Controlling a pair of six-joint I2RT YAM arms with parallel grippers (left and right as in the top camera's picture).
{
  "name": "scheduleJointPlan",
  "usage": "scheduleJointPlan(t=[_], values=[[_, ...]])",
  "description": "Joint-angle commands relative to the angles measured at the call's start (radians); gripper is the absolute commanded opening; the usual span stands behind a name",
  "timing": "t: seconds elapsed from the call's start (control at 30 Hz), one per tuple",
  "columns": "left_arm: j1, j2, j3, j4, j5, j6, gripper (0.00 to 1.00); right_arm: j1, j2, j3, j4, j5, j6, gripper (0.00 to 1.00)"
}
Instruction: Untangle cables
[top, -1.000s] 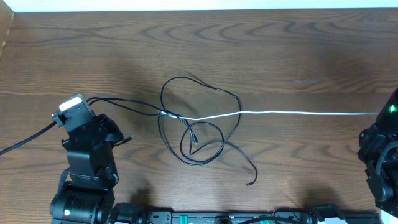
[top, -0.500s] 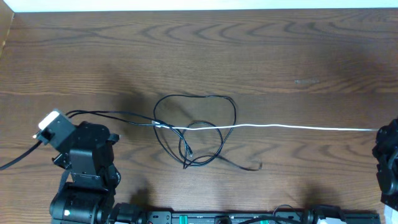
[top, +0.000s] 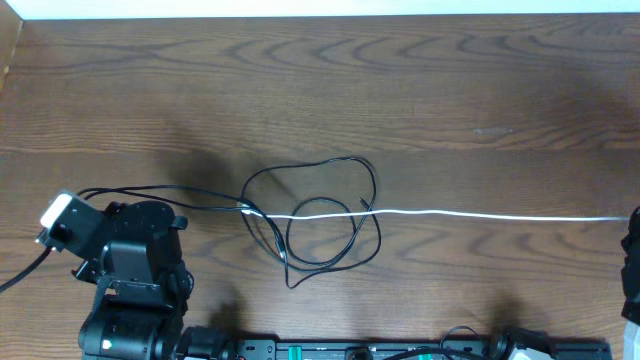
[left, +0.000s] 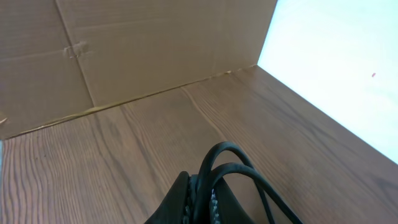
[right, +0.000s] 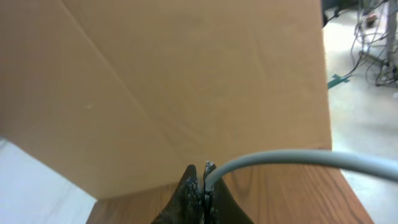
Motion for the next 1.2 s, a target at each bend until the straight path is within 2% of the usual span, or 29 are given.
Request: scheduleJointPlan(t=[0.0, 0.2, 0.3, 0.4, 0.47, 0.57, 0.73, 0.83, 1.03, 1.17], values=[[0.009, -0.007, 0.004, 0.000, 0.001, -0.026, 0.08, -0.018, 0.023, 0.010, 0.000, -0.247, 0.021, 0.02], [0.009, 0.003, 0.004, 0.066, 0.351, 0.005, 0.08, -0.018, 0.092, 0.010, 0.018, -0.935, 0.021, 0.01], [0.009, 0.017, 0.004, 0.166, 0.642, 0.093, 0.08, -0.006, 0.147, 0.010, 0.066, -1.284, 0.021, 0.01], [0.009, 0.045, 0.004, 0.336, 1.032, 0.201, 0.08, 0.027, 0.225, 0.010, 0.169, -1.654, -0.004, 0.01], [0.009, 0.065, 0.004, 0.421, 1.191, 0.251, 0.08, 0.050, 0.262, 0.010, 0.229, -1.806, -0.025, 0.01], [0.009, 0.092, 0.004, 0.484, 1.282, 0.260, 0.08, 0.071, 0.293, 0.010, 0.282, -1.924, -0.076, 0.01], [0.009, 0.147, 0.004, 0.453, 1.262, 0.338, 0.08, 0.078, 0.301, 0.010, 0.263, -1.943, -0.266, 0.02], [0.009, 0.190, 0.004, 0.386, 1.125, 0.360, 0.08, 0.077, 0.301, 0.010, 0.218, -1.851, -0.279, 0.01], [0.009, 0.270, 0.004, 0.277, 0.916, 0.359, 0.08, 0.072, 0.290, 0.010, 0.103, -1.468, -0.274, 0.01], [0.009, 0.308, 0.004, 0.250, 0.858, 0.360, 0.08, 0.043, 0.261, 0.010, 0.049, -1.071, -0.216, 0.02]])
